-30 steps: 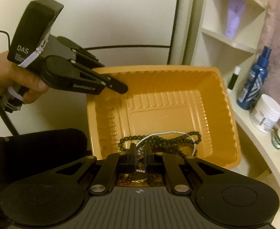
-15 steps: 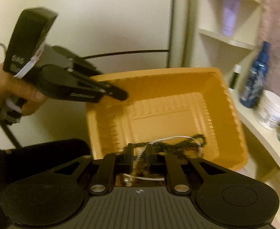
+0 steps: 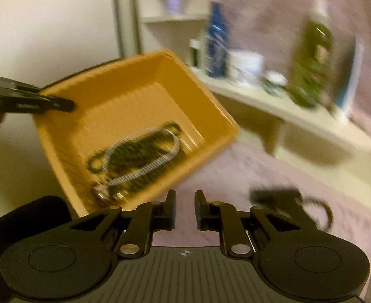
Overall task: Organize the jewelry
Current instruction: 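Move the right gripper back to the black watch and grasp its strap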
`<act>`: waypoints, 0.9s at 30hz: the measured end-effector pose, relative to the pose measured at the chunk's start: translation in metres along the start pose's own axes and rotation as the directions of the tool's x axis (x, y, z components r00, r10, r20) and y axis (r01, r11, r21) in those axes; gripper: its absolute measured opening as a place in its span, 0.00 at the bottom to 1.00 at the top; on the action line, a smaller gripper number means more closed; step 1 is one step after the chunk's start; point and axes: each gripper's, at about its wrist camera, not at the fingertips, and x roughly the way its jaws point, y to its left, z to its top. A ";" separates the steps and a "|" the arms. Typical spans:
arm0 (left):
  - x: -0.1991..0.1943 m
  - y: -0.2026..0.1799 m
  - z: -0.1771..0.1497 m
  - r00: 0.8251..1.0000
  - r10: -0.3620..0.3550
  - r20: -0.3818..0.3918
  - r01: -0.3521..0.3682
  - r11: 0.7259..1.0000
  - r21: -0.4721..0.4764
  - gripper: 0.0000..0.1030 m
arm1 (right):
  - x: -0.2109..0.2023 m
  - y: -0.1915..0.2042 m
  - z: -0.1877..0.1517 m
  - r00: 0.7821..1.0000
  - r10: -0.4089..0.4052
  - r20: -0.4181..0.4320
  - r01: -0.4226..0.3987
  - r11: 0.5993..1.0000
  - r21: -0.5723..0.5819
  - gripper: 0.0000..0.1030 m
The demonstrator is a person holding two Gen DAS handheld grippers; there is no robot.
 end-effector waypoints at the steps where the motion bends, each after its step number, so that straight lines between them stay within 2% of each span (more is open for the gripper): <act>1: 0.000 0.000 0.000 1.000 0.000 0.000 0.000 1.000 0.001 0.05 | -0.001 -0.002 -0.006 1.000 -0.021 -0.006 0.021 1.000 0.016 0.16; 7: -0.001 0.000 0.000 1.000 0.001 0.001 -0.001 1.000 0.003 0.05 | -0.010 -0.023 -0.029 0.994 -0.110 -0.027 0.113 0.987 0.114 0.18; 15: -0.001 0.000 0.000 1.000 0.001 0.001 -0.001 1.000 0.004 0.05 | -0.021 -0.048 -0.038 0.970 -0.239 -0.036 0.241 0.955 0.175 0.39; 21: -0.002 0.000 0.000 1.000 -0.001 0.001 0.001 1.000 0.003 0.05 | -0.023 -0.068 -0.028 0.948 -0.317 -0.030 0.315 0.923 0.221 0.47; 24: -0.003 0.000 0.000 1.000 -0.001 0.001 0.001 1.000 0.004 0.05 | -0.016 -0.072 -0.021 0.945 -0.325 -0.031 0.325 0.923 0.206 0.47; 27: -0.003 0.000 0.000 1.000 -0.001 0.001 0.001 1.000 0.004 0.05 | -0.008 -0.067 -0.014 0.938 -0.344 -0.039 0.346 0.931 0.113 0.48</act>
